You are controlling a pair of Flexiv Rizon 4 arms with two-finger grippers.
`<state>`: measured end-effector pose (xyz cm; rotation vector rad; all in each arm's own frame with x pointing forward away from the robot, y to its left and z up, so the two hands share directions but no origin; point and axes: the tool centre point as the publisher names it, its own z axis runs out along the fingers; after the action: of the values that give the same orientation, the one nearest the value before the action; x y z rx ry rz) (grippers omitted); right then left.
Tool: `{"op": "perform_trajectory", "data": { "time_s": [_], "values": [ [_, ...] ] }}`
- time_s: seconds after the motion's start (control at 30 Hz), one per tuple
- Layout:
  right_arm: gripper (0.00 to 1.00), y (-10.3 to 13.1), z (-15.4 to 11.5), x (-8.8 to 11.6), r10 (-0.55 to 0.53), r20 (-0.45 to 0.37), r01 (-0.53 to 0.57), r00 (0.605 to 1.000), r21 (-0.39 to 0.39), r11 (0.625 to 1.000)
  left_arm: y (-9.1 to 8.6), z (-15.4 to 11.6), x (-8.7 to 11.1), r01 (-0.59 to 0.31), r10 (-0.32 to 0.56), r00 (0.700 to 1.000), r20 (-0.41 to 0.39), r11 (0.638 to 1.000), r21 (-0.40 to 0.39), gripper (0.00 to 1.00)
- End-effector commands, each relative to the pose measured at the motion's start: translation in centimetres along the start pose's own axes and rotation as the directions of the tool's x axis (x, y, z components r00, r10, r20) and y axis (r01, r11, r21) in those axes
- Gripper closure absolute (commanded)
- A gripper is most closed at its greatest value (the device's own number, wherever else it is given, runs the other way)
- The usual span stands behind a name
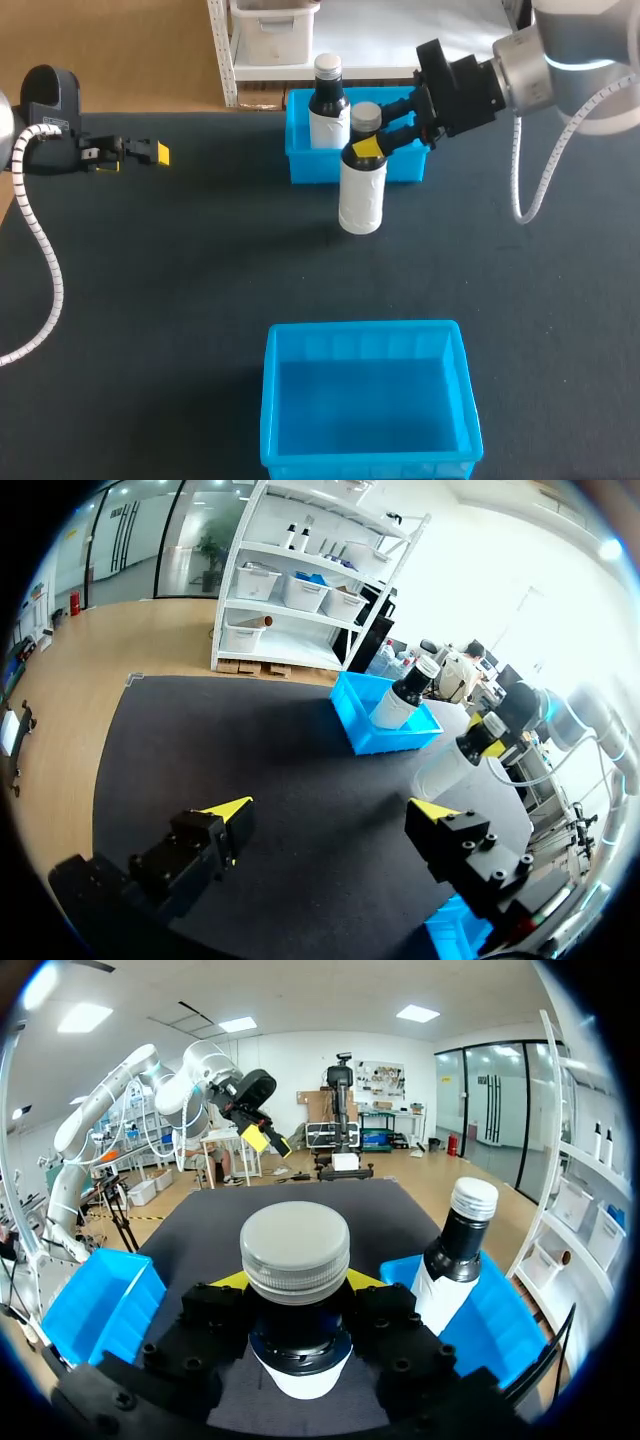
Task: Pick up the bottle, and place it in the far bin if it is heavy, or in the near bin if it is light.
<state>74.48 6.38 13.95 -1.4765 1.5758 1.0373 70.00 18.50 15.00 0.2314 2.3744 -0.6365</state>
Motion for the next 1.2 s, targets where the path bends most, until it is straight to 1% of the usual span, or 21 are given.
{"op": "perform_trajectory", "data": {
  "time_s": [0.03, 0.5, 0.9, 1.2],
  "values": [
    [1.0, 0.8, -0.9, -0.3, -0.005, 0.0, 0.005, 1.0, 0.015, 1.0, 0.0, 0.0, 0.0, 0.0, 0.0, 1.0, 0.0, 1.0, 0.0, 0.0],
    [1.0, 1.5, -3.7, -0.5, -0.012, 0.014, 0.011, 1.0, 0.054, 0.998, 0.0, 0.0, 0.0, 0.0, 0.0, 1.0, 0.0, 1.0, 0.0, 0.0],
    [1.0, 1.4, -6.2, -0.9, -0.019, 0.022, 0.017, 1.0, 0.086, 0.996, 0.0, 0.0, 0.0, 0.0, 0.0, 1.0, 0.0, 1.0, 0.0, 0.0],
    [1.0, 1.0, -8.1, -0.9, -0.019, 0.01, 0.018, 1.0, 0.096, 0.995, 0.0, 0.0, 0.0, 0.0, 0.0, 1.0, 0.0, 1.0, 0.0, 0.0]
  ]
}}
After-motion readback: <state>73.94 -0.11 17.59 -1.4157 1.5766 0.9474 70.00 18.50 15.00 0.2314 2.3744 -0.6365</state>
